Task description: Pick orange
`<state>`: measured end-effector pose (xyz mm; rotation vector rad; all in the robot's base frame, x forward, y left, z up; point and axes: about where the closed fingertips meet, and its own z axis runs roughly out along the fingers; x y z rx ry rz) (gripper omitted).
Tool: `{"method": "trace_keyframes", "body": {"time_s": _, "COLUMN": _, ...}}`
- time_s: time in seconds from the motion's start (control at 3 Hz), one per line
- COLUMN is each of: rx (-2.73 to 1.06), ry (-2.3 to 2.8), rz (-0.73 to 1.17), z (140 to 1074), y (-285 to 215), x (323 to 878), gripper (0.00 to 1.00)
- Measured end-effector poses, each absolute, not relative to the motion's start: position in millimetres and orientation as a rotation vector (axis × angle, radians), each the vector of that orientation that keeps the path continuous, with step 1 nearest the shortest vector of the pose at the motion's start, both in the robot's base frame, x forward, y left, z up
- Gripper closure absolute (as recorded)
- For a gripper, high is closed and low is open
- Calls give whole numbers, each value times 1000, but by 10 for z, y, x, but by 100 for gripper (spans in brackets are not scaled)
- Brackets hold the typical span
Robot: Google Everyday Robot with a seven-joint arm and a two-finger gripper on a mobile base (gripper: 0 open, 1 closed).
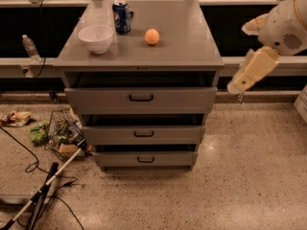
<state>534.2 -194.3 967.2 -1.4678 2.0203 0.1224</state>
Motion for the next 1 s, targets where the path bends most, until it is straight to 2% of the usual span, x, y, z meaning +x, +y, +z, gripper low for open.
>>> {"method": "trace_keyframes", "body": {"time_s": 0.67, "rx": -1194, "ry": 1819, "rz": 298, "z": 9518, "y": -1782, "x": 6439, "gripper": 0}}
{"method": "trace_keyframes", "body": {"time_s": 1.0, "rx": -1134, "ry": 1841, "rz": 283, "z": 9255, "y": -1649, "x": 6917, "gripper": 0}}
